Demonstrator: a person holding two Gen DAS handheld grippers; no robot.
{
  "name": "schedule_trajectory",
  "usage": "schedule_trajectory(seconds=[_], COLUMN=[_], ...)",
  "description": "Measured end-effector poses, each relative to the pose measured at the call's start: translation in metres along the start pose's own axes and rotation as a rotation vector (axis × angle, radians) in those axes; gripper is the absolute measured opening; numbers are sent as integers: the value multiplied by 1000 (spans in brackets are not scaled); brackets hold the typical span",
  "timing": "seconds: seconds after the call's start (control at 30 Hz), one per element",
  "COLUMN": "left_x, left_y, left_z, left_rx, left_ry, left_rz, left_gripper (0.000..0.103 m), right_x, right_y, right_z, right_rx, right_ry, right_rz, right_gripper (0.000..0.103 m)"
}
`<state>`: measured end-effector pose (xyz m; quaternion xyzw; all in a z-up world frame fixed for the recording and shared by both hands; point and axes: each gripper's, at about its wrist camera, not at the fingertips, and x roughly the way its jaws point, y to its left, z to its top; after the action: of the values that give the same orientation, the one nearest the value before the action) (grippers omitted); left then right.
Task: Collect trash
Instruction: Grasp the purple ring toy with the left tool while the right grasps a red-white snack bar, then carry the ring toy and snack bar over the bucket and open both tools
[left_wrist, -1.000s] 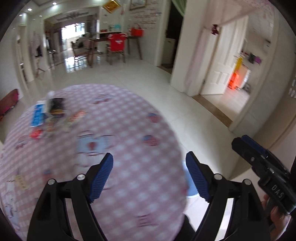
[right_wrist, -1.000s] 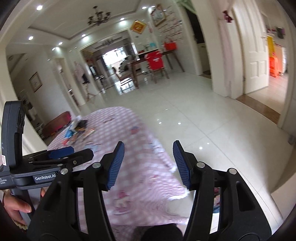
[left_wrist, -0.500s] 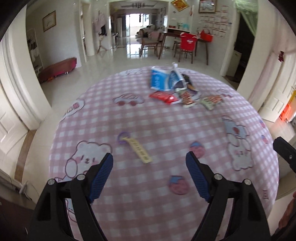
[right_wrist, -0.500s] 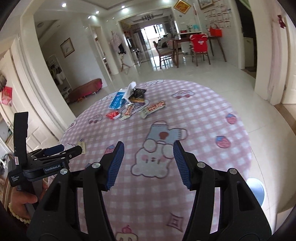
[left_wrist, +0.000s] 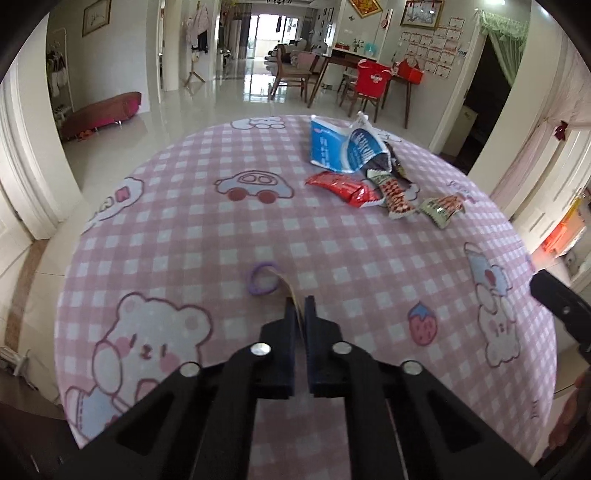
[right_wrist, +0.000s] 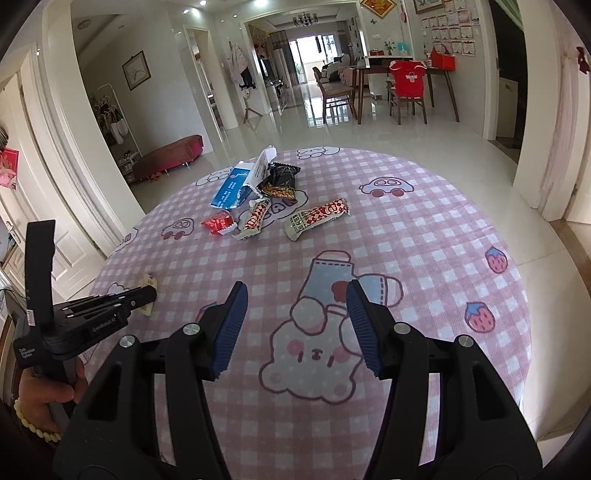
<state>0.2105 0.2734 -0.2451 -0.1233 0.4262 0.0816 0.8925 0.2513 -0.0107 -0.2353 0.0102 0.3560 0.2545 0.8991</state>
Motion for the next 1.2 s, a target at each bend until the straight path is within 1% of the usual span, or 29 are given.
schedule_trajectory(seconds=[0.07,0.2,0.43,0.5,0.53,0.6,0.67,0.7,0.73,0.77,0.83,0.93,1.03,1.2], left_x=[2,3,8,10,11,11,13,14,15,14,13,10,0,-22], left_y=[-4,-11,-15,-15,-15,-12,-13,-14,-14,-13,-15,-25,-38,-70], left_z=[4,23,54,60,62,63,64,65,66,66,66,66,66,59], left_rx=[18,28,32,31,31,30,30,29,28,28,32,44,57,97], left_ry=[-13,-44,-80,-84,-84,-84,-83,-82,-81,-81,-82,-89,-101,-125], left_rz=[-1,-65,-86,-88,-88,-89,-88,-88,-88,-89,-91,-102,-118,-152], left_gripper=[1,1,1,1,1,1,1,1,1,1,1,1,1,1], right_x=[8,26,80,100,107,124,138,143,143,144,142,130,107,54], right_y=[-1,1,28,33,35,39,41,42,43,46,49,45,37,18], right_z=[4,15,44,53,56,61,63,64,66,66,65,60,55,47], right_rx=[-6,-6,-45,-40,-41,-56,-70,-77,-83,-108,-133,-124,-100,-73], right_ry=[8,24,76,103,113,137,162,174,167,177,173,162,135,71], right_rz=[-4,7,75,86,86,72,61,56,53,68,51,68,84,89], right_gripper=[55,55,55,51,47,46,38,37,19,14,13,12,11,11])
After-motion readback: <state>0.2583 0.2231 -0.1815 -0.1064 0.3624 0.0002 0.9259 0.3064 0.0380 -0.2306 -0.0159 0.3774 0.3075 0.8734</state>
